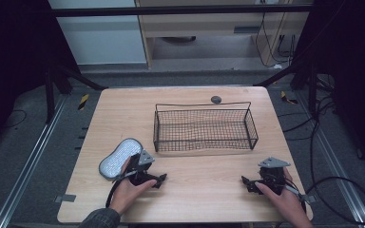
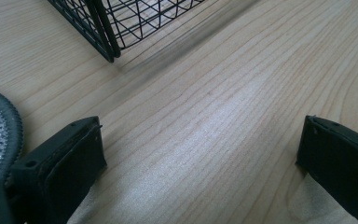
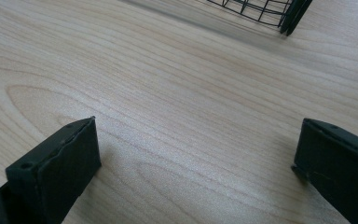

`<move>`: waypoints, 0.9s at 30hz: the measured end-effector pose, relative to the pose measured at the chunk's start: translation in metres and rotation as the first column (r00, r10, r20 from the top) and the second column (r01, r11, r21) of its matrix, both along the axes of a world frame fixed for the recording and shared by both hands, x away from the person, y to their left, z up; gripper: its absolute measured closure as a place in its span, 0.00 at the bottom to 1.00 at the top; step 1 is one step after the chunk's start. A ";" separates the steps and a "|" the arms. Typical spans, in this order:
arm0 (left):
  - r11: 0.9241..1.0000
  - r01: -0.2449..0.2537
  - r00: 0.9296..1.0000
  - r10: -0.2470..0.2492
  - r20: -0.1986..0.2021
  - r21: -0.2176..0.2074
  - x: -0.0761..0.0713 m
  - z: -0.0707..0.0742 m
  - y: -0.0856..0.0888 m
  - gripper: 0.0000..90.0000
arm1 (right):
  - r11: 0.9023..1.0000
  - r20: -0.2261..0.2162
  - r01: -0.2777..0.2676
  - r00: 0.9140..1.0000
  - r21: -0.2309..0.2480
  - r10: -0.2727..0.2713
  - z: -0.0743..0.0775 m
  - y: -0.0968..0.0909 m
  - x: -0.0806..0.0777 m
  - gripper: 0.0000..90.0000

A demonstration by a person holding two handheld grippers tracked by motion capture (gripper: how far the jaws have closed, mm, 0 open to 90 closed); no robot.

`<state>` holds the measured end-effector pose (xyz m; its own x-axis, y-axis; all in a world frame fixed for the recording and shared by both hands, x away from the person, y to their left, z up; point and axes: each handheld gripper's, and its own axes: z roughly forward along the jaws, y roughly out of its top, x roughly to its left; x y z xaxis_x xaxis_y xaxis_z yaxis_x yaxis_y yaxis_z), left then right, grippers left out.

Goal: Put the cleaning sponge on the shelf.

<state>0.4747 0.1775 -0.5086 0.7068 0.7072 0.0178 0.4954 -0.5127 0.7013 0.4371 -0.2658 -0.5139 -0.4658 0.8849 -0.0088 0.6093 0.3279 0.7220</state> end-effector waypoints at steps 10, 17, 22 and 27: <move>0.999 0.003 1.000 -0.003 -0.008 0.033 -0.005 0.019 0.015 0.04 | 1.000 0.000 0.001 1.000 0.000 -0.001 0.000 0.000 0.000 0.00; 0.994 -0.070 0.997 0.067 0.036 0.083 0.003 0.051 0.036 0.04 | 1.000 0.000 -0.001 1.000 -0.002 0.001 0.000 0.000 0.000 0.00; 0.987 -0.123 0.992 0.124 0.003 0.104 0.018 0.066 0.056 0.05 | 1.000 0.000 -0.001 1.000 -0.002 0.001 0.000 0.000 0.000 0.00; 0.976 -0.141 0.988 0.149 -0.032 0.168 0.028 0.066 0.073 0.07 | 1.000 0.000 -0.001 1.000 -0.002 0.001 0.000 0.000 0.000 0.00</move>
<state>0.5031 0.2502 -0.4428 0.5995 0.7922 0.1139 0.6016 -0.5399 0.5888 0.4367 -0.2660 -0.5137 -0.4663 0.8846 -0.0103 0.6093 0.3296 0.7212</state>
